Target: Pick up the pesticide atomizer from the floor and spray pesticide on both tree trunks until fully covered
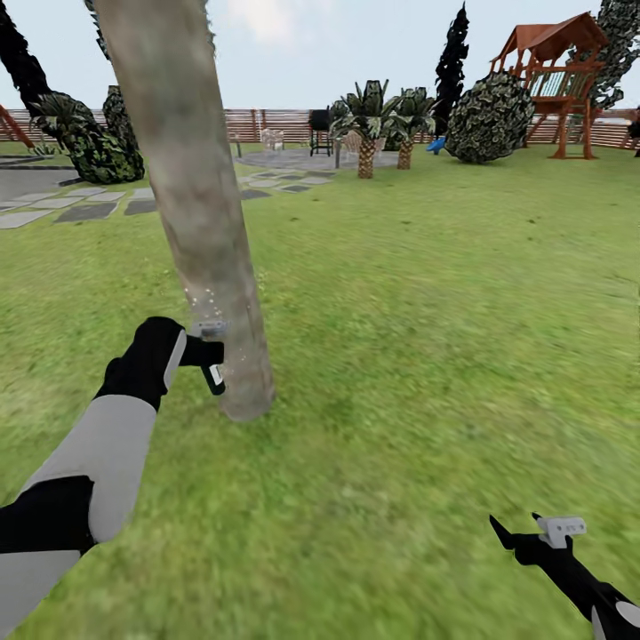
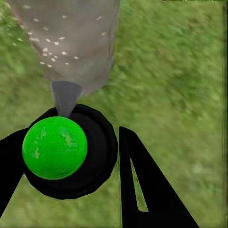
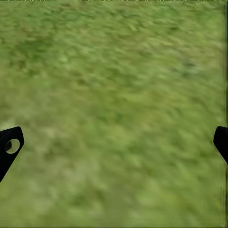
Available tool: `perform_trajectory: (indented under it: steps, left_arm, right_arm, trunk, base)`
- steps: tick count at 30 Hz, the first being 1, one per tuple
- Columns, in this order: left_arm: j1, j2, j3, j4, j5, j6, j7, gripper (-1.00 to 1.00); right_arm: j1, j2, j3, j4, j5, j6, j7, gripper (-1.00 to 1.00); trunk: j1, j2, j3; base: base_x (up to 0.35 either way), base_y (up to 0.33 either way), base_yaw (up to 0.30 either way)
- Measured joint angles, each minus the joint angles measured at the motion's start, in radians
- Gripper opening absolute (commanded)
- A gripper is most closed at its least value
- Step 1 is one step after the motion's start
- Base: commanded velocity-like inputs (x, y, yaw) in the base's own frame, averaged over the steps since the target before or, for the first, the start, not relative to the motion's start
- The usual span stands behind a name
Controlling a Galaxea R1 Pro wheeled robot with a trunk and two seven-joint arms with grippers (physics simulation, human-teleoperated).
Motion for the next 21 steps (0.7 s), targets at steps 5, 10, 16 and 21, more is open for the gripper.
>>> perform_trajectory:
  steps: [5, 10, 16, 21]
  left_arm:
    - [-0.001, 0.001, 0.002, -0.001, 0.000, 0.003, 0.000, -1.00]
    - [-0.001, 0.002, 0.003, -0.001, 0.000, 0.005, 0.001, -1.00]
    - [-0.002, 0.002, 0.003, -0.001, -0.002, 0.006, 0.005, -1.00]
    - [-0.003, 0.002, 0.004, -0.001, -0.002, 0.008, 0.010, -1.00]
  right_arm:
    - [0.000, 0.000, 0.000, 0.001, 0.000, 0.000, 0.000, 1.00]
    - [0.000, 0.001, 0.000, 0.002, 0.000, 0.000, 0.000, 1.00]
    - [0.000, 0.002, 0.000, 0.002, 0.000, 0.000, 0.000, 1.00]
    - [0.000, 0.002, 0.000, 0.002, 0.000, 0.000, 0.000, 1.00]
  trunk:
    - [0.000, 0.000, 0.000]
    - [0.000, 0.000, 0.000]
    - [0.000, 0.000, 0.000]
    - [0.000, 0.000, 0.000]
  base:
    - [0.183, -0.229, 0.095]
    - [0.015, -0.270, 0.267]
    - [0.015, -0.275, 0.276]
    - [0.150, -0.259, 0.178]
